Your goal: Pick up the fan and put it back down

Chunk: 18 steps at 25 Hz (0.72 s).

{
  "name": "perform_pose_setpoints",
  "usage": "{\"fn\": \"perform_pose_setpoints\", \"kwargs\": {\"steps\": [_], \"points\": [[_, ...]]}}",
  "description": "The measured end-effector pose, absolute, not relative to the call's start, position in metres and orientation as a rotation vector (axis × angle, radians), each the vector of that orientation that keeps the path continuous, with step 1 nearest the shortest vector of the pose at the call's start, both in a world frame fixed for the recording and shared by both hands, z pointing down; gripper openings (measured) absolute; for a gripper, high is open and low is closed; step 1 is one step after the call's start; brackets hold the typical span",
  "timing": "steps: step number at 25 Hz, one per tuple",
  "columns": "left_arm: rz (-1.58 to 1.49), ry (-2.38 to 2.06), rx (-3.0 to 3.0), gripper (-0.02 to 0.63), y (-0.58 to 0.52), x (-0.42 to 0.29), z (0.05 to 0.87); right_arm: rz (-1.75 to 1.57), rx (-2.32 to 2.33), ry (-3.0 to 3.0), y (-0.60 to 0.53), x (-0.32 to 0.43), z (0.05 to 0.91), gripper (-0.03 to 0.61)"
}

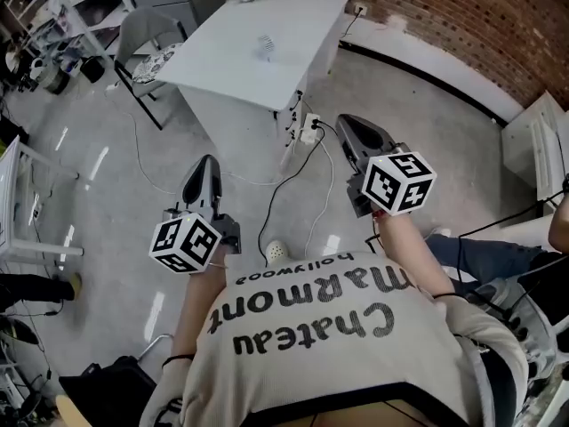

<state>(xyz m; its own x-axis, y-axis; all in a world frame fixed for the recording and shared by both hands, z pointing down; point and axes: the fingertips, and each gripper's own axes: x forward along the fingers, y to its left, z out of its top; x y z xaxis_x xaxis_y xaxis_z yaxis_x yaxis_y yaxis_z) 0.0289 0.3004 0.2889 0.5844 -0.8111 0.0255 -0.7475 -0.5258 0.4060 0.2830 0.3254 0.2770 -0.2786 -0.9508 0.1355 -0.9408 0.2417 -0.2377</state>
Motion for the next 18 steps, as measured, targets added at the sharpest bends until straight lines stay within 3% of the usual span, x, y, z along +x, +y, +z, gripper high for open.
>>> {"fn": "perform_pose_setpoints", "kwargs": {"steps": [12, 18], "points": [[-0.369, -1.094, 2.639, 0.002, 0.183, 0.011, 0.237, -0.204, -1.852, 2.431, 0.217, 0.251, 0.236, 0.003], [-0.335, -1.012, 2.642, 0.0, 0.157, -0.002, 0.268, -0.465, -1.938, 2.323, 0.199, 0.249, 0.284, 0.003]]}}
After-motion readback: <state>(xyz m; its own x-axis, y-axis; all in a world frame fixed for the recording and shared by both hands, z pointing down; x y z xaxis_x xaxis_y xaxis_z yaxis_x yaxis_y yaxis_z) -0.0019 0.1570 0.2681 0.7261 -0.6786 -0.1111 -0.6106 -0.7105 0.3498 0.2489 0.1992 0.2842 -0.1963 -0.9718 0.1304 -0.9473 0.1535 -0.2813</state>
